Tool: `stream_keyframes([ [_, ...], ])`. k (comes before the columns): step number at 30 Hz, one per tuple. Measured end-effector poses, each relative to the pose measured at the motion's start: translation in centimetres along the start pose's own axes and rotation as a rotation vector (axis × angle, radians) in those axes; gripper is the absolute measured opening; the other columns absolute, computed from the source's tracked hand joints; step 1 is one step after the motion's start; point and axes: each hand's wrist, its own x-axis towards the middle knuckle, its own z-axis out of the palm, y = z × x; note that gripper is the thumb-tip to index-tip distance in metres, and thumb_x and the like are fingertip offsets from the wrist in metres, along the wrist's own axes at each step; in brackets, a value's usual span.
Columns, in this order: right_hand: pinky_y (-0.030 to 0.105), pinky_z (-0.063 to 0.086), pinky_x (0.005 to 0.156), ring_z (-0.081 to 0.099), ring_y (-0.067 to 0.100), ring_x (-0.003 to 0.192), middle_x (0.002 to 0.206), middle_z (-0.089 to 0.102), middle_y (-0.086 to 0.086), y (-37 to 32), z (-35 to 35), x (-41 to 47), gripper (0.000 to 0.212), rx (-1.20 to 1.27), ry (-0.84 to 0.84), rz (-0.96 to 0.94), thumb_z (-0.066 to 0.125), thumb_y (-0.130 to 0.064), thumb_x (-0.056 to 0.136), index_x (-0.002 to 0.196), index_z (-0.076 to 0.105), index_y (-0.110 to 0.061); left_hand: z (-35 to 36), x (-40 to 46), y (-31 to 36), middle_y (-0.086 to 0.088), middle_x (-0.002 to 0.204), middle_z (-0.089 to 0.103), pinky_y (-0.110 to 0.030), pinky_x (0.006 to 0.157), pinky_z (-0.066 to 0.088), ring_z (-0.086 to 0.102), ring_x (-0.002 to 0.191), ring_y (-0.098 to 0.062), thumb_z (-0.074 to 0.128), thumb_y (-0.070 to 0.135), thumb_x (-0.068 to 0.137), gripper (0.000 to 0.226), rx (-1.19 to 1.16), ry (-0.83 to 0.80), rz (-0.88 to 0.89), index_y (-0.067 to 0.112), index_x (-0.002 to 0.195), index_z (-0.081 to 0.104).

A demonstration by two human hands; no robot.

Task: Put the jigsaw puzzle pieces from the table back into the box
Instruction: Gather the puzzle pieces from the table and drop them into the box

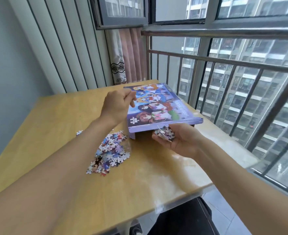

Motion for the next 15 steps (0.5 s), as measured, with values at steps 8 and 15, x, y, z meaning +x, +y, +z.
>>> stream_keyframes([
  [8,0.051,0.060,0.082,0.066,0.040,0.112,0.122,0.063,0.025,0.4,0.5,0.8,0.029,0.021,0.019,-0.010,0.046,-0.006,0.102,0.131,0.050,0.000,0.2,-2.4,-1.8,0.015,0.134,0.053,-0.025,0.099,0.044,0.050,0.120,-0.003,0.075,0.024,0.068,0.074,0.234,-0.719,0.049,0.032,0.138,0.053],
  [15,0.048,0.063,0.069,0.062,0.043,0.117,0.132,0.056,0.028,1.5,-1.0,1.2,0.037,0.033,0.021,0.015,0.050,-0.011,0.101,0.134,0.043,0.004,1.2,-2.5,-3.2,-0.004,0.087,0.071,-0.046,0.077,0.052,0.062,0.083,-0.028,0.047,0.019,0.079,0.031,0.244,-0.506,0.044,0.014,0.094,0.073],
])
